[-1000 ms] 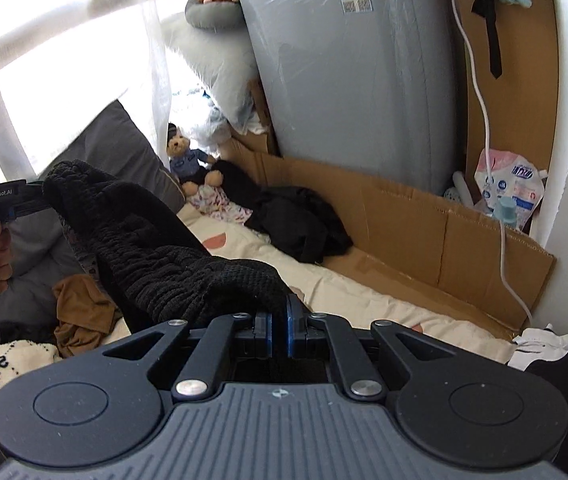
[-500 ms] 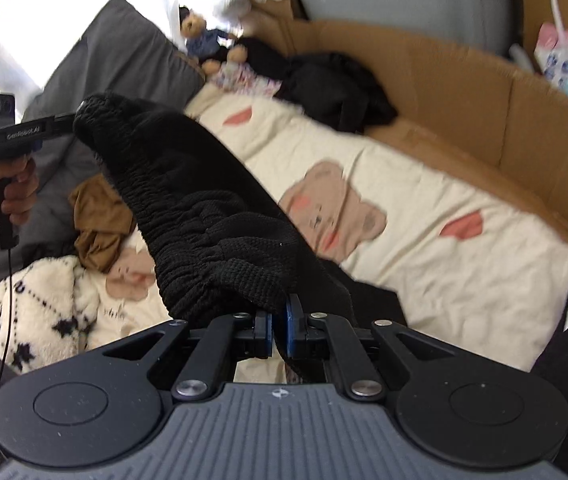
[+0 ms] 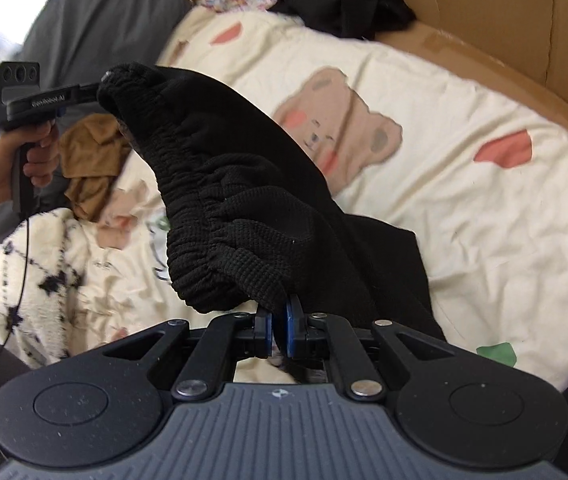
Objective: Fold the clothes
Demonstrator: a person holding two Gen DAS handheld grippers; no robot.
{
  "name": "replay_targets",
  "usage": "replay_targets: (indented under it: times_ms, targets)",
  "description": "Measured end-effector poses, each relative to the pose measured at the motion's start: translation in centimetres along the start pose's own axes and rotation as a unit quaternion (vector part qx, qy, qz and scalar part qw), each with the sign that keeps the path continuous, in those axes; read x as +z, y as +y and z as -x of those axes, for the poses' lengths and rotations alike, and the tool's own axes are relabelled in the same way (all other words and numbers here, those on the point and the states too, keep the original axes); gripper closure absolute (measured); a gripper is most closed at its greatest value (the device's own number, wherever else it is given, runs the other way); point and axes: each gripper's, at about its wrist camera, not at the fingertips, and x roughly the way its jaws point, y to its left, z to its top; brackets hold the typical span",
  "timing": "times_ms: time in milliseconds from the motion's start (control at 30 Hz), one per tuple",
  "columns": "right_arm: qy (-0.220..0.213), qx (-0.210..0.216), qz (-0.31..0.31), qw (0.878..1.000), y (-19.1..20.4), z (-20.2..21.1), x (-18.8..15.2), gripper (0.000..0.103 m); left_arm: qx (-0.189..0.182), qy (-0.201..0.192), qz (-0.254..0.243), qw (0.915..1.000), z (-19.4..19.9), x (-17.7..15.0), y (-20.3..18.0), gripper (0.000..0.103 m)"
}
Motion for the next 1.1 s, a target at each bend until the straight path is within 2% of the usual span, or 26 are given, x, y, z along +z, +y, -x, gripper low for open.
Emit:
replay_targets:
  times_ms: [133,367,600,733,900,1033,1100]
  targets:
    - [-0.011,-0.018,-0.015,1.0,-2.4,-1.3,0.1,0.095,0.002,0.0,0.008,1.0,-2.1,0.8,1.5,0.098]
    - [-0.059,-0.047,-0.031,0.997,-6.0,-1.8,2.1,0.095,0.014,-0.001,0.03,0.9995,-5.5,1.0,4.5,0.098]
    - [-0.053,-0.065,-0.029,0.996,-8.5,-4.4,4.2,0.094,0.051,0.012,0.059,0.9969,-8.0,0.0,6.8,0.098]
    - [-0.053,-0.085,-0.014,0.995,-8.9,-5.6,5.4,0.093,0.083,0.023,0.072,0.9937,-9.1,-0.1,7.7,0.098]
    - [-0.067,-0.106,0.008,0.992,-8.4,-5.2,6.1,0.093,0.122,0.044,0.076,0.9887,-10.7,0.5,7.9,0.098]
    - [-0.085,-0.104,0.029,0.991,-7.5,-3.9,6.1,0.093,0.141,0.057,0.06,0.9866,-11.3,0.9,7.4,0.098]
    - [-0.084,-0.09,0.038,0.992,-6.8,-3.6,5.7,0.092,0.149,0.062,0.051,0.9855,-11.5,1.0,7.1,0.098]
